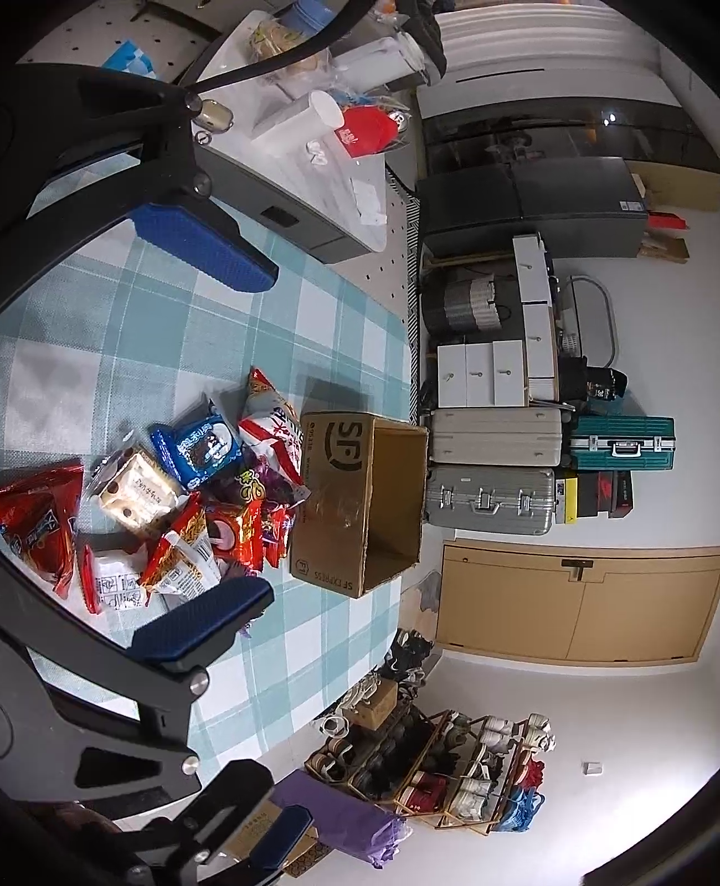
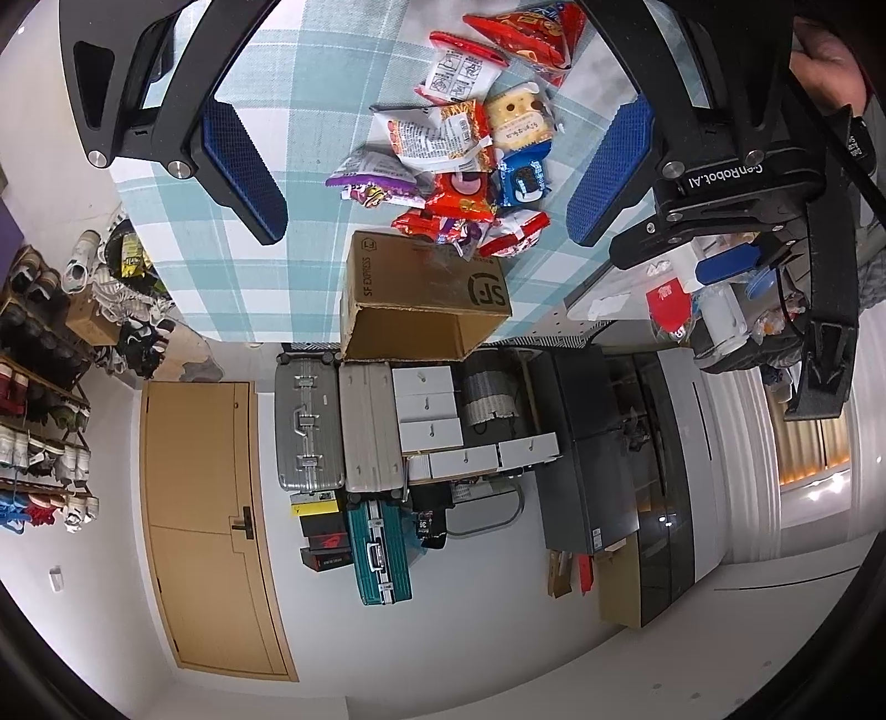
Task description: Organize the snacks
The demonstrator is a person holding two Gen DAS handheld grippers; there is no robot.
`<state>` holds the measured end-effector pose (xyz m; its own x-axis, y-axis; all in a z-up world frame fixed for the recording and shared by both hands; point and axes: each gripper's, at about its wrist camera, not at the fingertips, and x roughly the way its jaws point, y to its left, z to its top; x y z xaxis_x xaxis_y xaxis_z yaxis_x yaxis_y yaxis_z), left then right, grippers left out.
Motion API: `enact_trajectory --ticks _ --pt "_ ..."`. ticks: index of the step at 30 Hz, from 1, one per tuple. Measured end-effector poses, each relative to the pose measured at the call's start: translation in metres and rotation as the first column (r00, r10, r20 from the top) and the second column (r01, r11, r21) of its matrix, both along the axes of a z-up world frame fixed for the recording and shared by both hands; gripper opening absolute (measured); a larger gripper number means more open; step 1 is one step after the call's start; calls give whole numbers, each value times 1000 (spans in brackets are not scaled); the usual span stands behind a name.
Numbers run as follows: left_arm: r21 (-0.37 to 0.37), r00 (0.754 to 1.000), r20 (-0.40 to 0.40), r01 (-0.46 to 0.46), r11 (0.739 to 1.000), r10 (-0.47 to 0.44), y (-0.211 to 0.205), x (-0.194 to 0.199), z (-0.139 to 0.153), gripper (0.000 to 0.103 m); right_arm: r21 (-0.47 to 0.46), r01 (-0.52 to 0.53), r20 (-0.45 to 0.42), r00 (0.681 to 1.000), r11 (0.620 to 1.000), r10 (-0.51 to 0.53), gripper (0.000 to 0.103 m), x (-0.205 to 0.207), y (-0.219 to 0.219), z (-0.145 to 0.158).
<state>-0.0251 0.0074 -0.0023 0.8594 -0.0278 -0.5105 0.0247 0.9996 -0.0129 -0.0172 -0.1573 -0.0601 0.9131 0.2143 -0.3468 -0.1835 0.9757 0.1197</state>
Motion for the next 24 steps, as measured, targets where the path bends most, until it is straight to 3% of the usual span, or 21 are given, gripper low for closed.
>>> enact_trajectory --ticks 24 --pt "25 1000 5 18 1000 -18 -12 -7 6 103 9 18 -21 1000 1000 -18 103 -6 -10 2"
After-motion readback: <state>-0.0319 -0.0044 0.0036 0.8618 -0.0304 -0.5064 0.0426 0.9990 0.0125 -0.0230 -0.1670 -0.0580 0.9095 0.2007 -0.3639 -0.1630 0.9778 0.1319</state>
